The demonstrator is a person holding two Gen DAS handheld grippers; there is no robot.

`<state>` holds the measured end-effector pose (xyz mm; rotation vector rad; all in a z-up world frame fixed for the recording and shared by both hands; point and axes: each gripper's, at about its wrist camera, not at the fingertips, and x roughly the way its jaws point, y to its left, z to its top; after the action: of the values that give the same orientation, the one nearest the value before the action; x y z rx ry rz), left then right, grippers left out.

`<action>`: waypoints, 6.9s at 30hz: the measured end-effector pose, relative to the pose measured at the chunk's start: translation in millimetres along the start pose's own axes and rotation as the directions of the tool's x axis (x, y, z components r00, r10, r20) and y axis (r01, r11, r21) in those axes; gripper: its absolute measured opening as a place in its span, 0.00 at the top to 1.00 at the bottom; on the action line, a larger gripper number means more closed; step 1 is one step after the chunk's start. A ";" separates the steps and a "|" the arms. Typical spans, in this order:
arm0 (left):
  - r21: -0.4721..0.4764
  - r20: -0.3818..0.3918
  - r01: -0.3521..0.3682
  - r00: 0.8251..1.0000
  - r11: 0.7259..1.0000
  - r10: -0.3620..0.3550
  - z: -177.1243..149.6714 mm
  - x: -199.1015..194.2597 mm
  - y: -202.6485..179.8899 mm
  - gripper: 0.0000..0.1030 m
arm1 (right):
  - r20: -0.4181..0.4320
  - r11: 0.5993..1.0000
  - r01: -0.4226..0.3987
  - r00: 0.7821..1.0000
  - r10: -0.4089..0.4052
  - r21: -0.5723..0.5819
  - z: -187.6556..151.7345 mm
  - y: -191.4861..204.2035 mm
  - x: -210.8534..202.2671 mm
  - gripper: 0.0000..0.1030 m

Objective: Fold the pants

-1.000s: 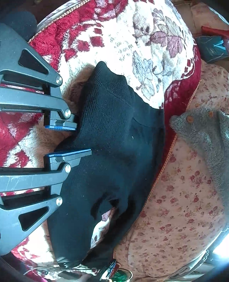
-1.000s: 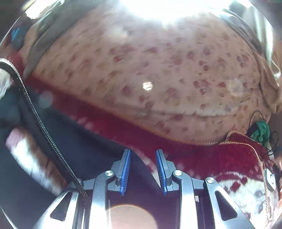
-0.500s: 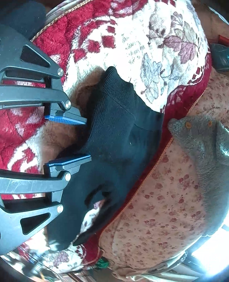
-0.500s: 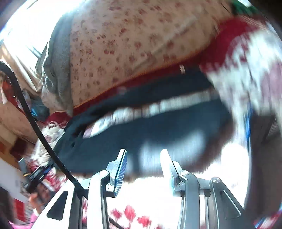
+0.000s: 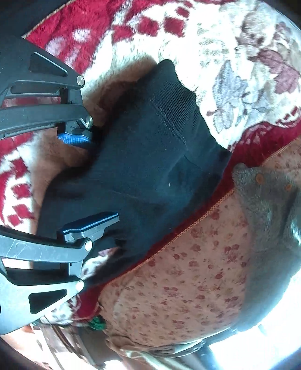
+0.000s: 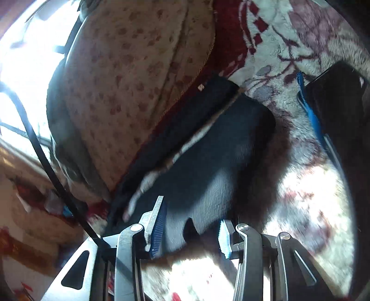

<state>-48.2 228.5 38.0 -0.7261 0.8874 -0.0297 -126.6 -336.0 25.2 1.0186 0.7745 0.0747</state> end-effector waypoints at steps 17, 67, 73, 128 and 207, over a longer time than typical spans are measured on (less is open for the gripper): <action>0.074 0.001 -0.043 0.999 0.996 0.043 8.0 -19.0 5.2 0.91 | 0.195 0.892 0.319 0.944 -0.268 -0.320 -0.2 42.8 -47.7 0.91; 0.773 -0.447 0.310 0.885 0.554 0.128 95.8 173.1 -166.8 0.43 | -0.472 0.474 -0.261 0.781 -0.408 -0.841 93.2 161.7 245.6 0.47; 0.793 -0.508 0.361 0.837 0.492 0.205 99.1 198.7 -173.1 0.43 | -0.513 0.453 -0.310 0.735 -0.443 -0.836 96.4 156.9 258.9 0.37; 0.849 -0.308 0.278 0.951 0.450 -0.006 -46.1 -14.2 -97.8 0.91 | -0.344 0.368 -0.219 0.884 -0.317 -0.903 -87.3 144.6 50.3 0.95; 0.075 -0.045 0.203 0.979 0.976 -0.200 31.3 29.1 -45.3 0.95 | -0.121 0.900 -0.408 0.896 0.427 0.151 -72.1 15.5 49.1 0.94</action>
<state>5.0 202.6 57.4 -0.7405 0.8404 -0.2585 -130.1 -254.8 -10.1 1.2972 0.6904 0.4869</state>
